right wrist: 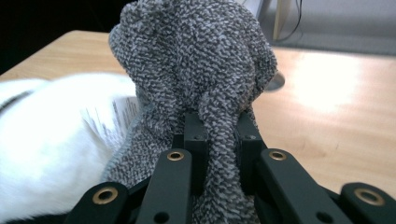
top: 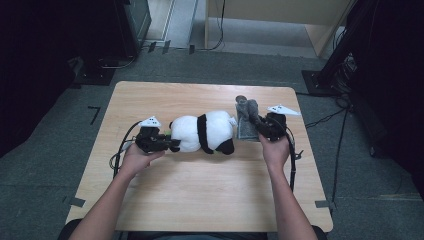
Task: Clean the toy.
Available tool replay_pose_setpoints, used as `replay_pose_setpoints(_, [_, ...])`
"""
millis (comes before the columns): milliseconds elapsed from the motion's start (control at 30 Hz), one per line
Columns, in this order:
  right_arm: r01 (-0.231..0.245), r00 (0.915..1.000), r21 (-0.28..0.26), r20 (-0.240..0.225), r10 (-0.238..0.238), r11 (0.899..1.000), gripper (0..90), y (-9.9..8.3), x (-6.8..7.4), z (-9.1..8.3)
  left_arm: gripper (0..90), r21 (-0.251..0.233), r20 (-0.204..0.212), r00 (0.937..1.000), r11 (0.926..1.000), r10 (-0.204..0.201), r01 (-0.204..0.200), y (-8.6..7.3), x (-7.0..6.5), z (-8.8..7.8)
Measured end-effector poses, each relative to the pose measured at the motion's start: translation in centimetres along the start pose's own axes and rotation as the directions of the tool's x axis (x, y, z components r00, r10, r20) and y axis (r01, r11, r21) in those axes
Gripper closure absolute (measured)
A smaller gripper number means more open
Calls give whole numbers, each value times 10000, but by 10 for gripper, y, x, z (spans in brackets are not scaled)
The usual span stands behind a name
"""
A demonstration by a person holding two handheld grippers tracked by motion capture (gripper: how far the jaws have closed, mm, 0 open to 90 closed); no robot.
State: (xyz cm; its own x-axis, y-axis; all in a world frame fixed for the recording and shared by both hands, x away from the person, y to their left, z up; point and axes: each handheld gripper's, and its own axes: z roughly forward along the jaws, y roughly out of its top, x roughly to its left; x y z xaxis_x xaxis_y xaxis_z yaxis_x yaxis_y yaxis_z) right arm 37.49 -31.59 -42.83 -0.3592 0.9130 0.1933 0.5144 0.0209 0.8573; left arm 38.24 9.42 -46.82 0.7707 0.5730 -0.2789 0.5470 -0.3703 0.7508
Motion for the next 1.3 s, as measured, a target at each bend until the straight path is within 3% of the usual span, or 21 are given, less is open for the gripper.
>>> replay_pose_setpoints(167, [233,9980,-374,-580,-255,9990,806,11,13,-2,682,-46,-36,10000,10000,20,-20,-1,-2,1])
replay_pose_setpoints(333, [618,9919,4,-1116,-613,9981,806,9,30,14,682,-81,-1,10000,9999,-61,61,-2,-4,2])
replay_pose_setpoints(467, [1155,9891,392,-963,-1113,9925,806,-1,39,28,683,-52,-29,9999,9999,-99,99,-2,-4,3])
replay_pose_setpoints(533, [1266,9884,446,-900,-1222,9909,805,-8,37,31,682,-59,-34,10000,10000,-2,2,-2,-5,3])
replay_pose_setpoints(633, [1018,9906,484,-964,-968,9936,806,-17,31,33,682,-81,-49,10000,10000,-20,20,-2,-5,4])
replay_pose_setpoints(833, [629,9947,1203,-884,-524,9907,807,-31,23,42,683,-107,-123,9999,9999,-77,76,-1,-3,3])
replay_pose_setpoints(933, [597,9955,1695,-830,-461,9837,807,-36,21,47,683,-123,-102,9998,9998,-160,159,0,-1,2])
replay_pose_setpoints(1033, [804,9951,2394,-760,-639,9676,806,-42,18,53,683,-142,-49,9997,9996,-243,242,2,1,2])
replay_pose_setpoints(1067, [782,9957,2444,-677,-634,9665,806,-42,17,52,683,-115,-25,9997,9997,-236,236,3,2,1])
replay_pose_setpoints(1167, [494,9979,1971,-513,-401,9791,806,-34,11,38,686,-187,94,9991,9989,-418,420,5,3,1])
replay_pose_setpoints(1300, [404,9984,594,-429,-379,9974,805,-17,5,6,697,-153,233,9994,9995,-259,262,8,1,0])
